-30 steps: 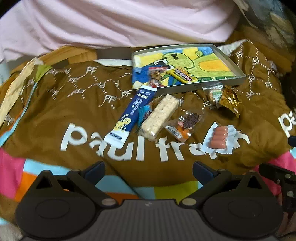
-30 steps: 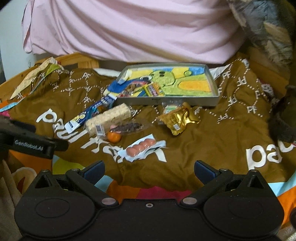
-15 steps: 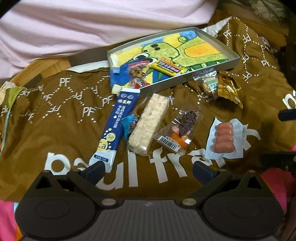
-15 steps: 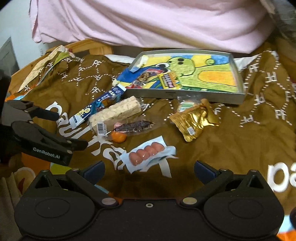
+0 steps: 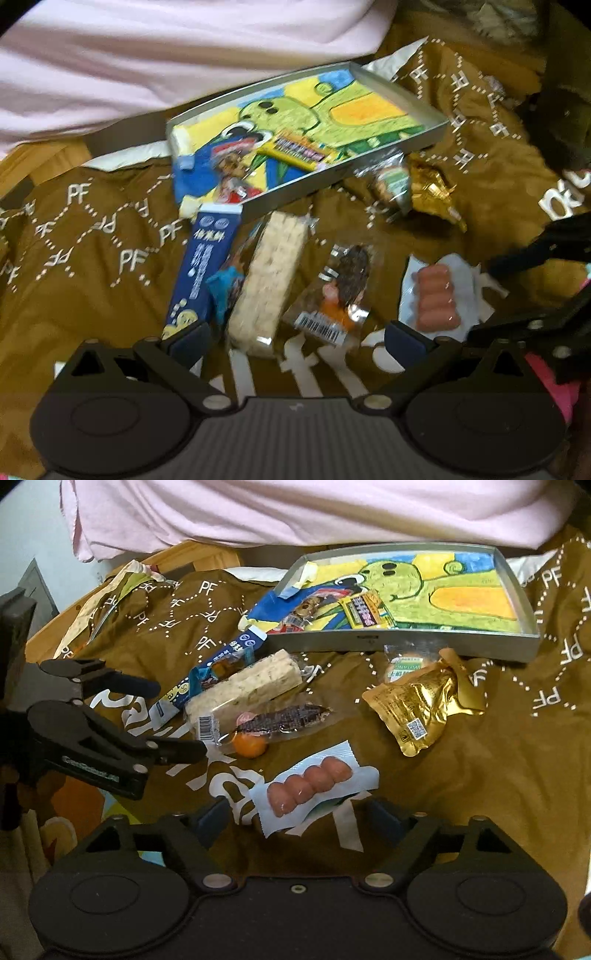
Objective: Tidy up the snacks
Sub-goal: 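Grasp the brown jerky pack with the left tool while the right tool grasps the pink sausages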
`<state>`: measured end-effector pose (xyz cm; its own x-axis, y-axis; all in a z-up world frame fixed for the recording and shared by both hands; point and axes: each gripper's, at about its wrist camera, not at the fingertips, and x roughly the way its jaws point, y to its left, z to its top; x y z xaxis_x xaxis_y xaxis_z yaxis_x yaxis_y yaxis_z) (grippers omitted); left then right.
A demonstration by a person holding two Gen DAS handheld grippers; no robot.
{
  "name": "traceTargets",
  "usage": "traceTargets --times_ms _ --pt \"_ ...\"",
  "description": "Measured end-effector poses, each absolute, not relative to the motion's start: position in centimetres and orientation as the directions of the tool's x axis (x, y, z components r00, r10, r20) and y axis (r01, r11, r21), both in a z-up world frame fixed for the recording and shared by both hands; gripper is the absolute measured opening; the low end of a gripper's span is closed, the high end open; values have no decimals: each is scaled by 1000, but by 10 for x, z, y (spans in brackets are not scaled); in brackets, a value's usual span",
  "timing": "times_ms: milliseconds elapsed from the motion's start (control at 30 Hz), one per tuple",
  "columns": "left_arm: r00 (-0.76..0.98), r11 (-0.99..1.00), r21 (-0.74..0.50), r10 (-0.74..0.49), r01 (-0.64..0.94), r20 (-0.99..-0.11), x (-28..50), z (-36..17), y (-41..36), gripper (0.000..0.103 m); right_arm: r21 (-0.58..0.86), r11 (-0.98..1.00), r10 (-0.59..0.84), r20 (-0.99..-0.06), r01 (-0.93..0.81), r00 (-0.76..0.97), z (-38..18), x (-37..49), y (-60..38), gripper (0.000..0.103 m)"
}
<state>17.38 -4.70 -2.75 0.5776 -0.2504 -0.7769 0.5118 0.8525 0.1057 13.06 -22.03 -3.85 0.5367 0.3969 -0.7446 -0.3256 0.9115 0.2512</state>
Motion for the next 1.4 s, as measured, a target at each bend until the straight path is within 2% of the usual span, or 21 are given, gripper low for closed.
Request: traceTargets --times_ms 100,400,633,867,1000,1033,1100,1167,1233,1400 --pt "558 828 75 -304 555 -772 177 -26 -48 102 273 910 404 -749 -311 525 -43 136 -223 77" --pt "488 694 68 -430 717 -759 188 -34 -69 92 314 903 426 -733 -293 530 -47 154 -231 68" --pt "421 652 53 -423 756 -802 204 -54 -79 78 348 898 438 -756 -268 487 -54 171 -239 61" --pt "402 661 34 -414 750 -817 214 -62 -83 78 253 901 398 -804 -352 442 -50 163 -227 63" --pt "416 672 43 -405 739 -814 219 -64 -91 76 284 896 420 -795 -342 439 -51 163 -227 65" --pt "414 675 37 -407 737 -814 220 -64 -93 74 301 892 432 -787 -336 441 -52 163 -227 65" --pt "402 685 25 -397 729 -825 224 -66 -96 55 339 884 457 -772 -321 443 -52 164 -230 64" --pt "390 713 8 -374 701 -842 228 -70 -95 52 394 868 493 -749 -301 442 -54 165 -233 49" --pt "389 733 -22 -386 679 -836 228 -69 -90 52 446 853 521 -732 -270 439 -56 168 -236 42" --pt "395 790 -76 -384 609 -834 227 -62 -77 52 499 841 535 -703 -210 469 -62 172 -240 40"
